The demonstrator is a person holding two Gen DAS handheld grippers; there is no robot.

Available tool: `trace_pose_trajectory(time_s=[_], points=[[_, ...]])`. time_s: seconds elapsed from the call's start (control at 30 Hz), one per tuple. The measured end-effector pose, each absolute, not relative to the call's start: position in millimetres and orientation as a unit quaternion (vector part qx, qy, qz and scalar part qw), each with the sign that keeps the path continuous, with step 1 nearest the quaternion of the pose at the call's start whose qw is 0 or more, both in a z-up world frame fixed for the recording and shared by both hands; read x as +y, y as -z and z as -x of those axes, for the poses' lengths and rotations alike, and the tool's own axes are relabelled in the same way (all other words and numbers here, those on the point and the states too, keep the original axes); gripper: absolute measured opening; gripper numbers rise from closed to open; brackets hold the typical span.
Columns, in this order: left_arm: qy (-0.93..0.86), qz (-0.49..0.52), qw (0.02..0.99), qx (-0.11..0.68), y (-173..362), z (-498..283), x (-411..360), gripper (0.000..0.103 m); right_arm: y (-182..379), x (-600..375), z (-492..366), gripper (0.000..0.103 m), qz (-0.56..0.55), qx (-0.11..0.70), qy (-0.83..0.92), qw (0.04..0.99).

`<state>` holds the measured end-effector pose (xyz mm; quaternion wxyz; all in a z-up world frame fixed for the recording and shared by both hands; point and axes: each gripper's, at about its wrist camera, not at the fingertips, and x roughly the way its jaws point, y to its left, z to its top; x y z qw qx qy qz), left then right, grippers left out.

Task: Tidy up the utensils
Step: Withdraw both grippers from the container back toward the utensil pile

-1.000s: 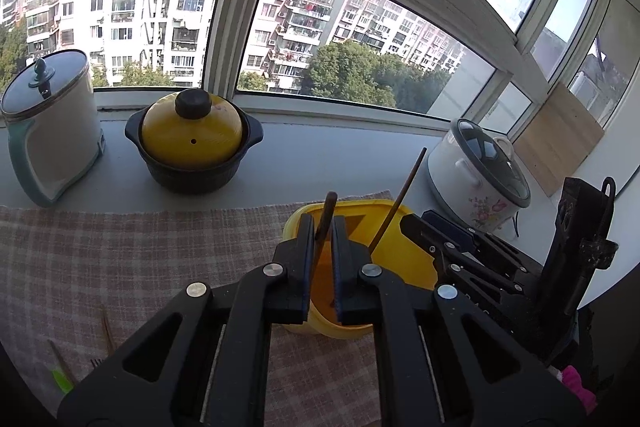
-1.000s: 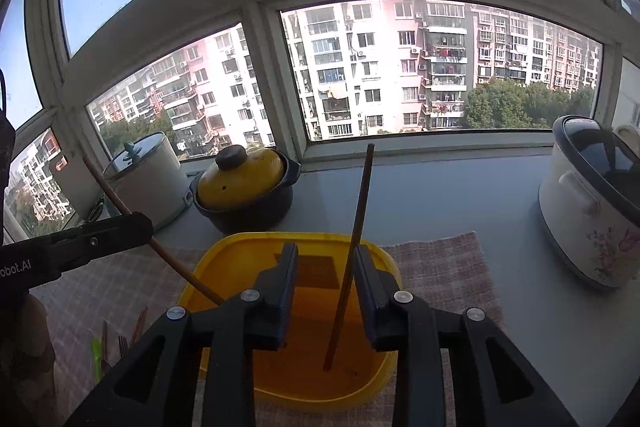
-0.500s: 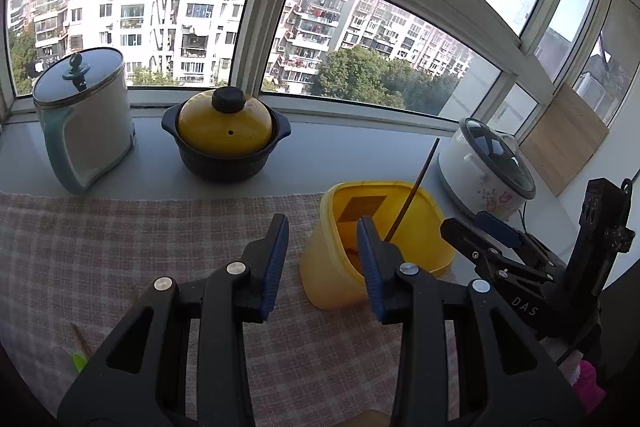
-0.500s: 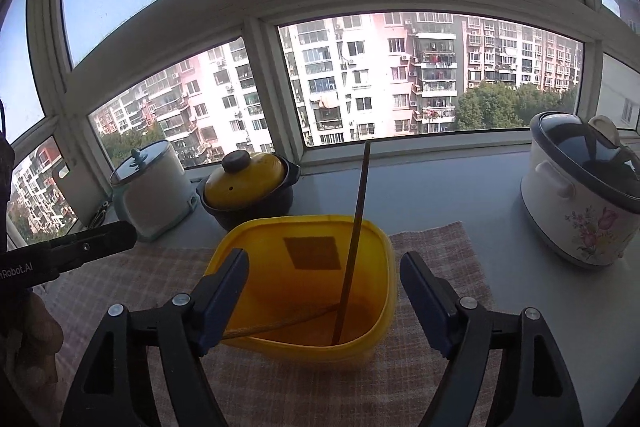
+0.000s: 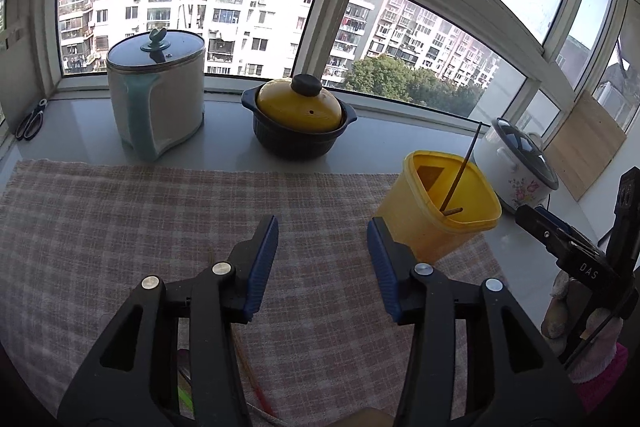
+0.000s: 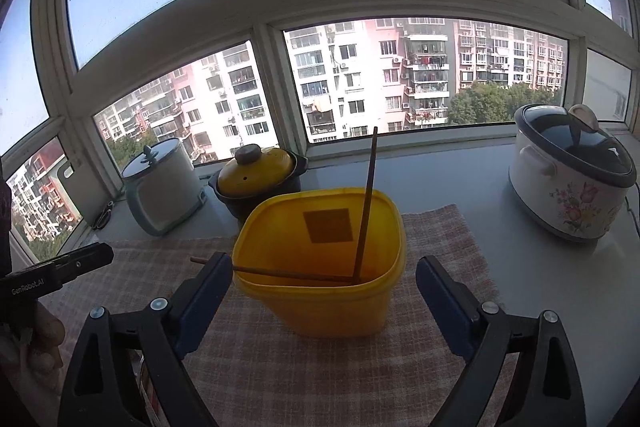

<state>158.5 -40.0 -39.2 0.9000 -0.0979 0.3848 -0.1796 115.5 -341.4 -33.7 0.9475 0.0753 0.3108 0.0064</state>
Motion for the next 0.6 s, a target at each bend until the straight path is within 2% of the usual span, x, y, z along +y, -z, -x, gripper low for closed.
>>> trace_pose_trajectory(time_s=[0.37, 0.6], points=[[0.106, 0.127, 0.891, 0.422, 69, -137, 42, 0.047, 47, -306, -100, 0.094, -0.059, 0.324, -0.041, 0.943], [0.060, 0.144, 0.875, 0.458, 97, -122, 88, 0.047, 58, -268, -98, 0.094, -0.011, 0.333, -0.084, 0.939]])
